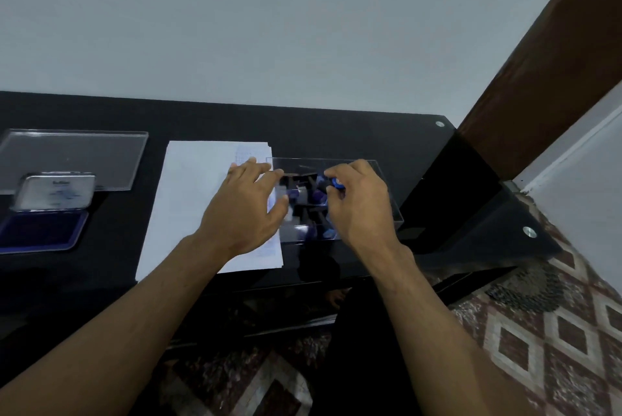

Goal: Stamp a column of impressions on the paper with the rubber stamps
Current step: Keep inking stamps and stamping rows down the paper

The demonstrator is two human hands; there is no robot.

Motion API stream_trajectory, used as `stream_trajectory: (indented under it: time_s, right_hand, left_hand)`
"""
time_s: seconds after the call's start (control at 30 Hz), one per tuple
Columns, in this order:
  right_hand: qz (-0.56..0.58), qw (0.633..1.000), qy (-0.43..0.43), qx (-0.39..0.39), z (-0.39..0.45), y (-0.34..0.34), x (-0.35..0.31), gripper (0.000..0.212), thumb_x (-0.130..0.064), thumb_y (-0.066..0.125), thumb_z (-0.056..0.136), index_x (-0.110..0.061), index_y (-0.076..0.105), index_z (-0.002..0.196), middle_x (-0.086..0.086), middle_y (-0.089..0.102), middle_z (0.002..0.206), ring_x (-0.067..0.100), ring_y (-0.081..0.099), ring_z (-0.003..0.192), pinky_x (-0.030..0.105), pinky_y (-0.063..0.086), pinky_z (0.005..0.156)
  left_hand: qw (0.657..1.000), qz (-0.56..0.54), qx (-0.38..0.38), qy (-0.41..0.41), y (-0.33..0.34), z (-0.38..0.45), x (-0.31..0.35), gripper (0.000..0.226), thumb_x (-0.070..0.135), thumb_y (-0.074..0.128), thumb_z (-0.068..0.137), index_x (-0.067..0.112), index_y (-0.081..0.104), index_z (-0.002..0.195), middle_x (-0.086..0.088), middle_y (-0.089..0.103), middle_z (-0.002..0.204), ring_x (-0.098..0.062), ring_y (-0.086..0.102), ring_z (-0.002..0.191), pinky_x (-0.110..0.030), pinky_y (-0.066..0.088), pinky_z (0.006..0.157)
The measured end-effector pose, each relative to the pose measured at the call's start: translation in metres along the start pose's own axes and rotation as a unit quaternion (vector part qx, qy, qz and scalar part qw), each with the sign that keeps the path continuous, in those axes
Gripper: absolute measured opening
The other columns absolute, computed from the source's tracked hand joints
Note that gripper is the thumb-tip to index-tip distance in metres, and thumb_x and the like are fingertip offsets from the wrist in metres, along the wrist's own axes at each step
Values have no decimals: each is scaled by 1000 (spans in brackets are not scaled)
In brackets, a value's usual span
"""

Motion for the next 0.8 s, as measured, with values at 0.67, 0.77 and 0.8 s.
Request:
stream_trajectory:
  time_s: [0.67,0.77,0.8]
  right_hand:
    - [102,966,-178,-159,-15,167,-250,26,-4,66,87,-13,70,111,2,60,104,18,59,94,29,51,85]
    - [102,958,-197,-183,-20,185,-280,29,-7,66,88,-16,70,116,-1,57,104,16,57,94,20,44,82]
    - [103,955,-201,-193,-21,190,-288,29,-8,66,89,-17,69,117,-1,57,106,15,57,95,20,45,83]
  left_hand:
    - [965,98,50,-240,-126,-174,-208,58,49,43,93,18,51,141,-6,52,142,-29,41,138,-51,23,122]
    - [953,111,48,-277,-132,-197,-236,63,52,42,94,17,47,147,-9,47,150,-31,33,146,-50,19,124]
    - [951,111,50,-285,-134,-203,-243,63,52,42,95,17,47,147,-9,47,150,-31,33,146,-50,19,124]
Point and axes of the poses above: each hand's wrist, its own z-axis towards the middle knuckle, its own y-axis out of the palm, x = y × z, the point moved 8 cm from there along z, towards the middle knuckle
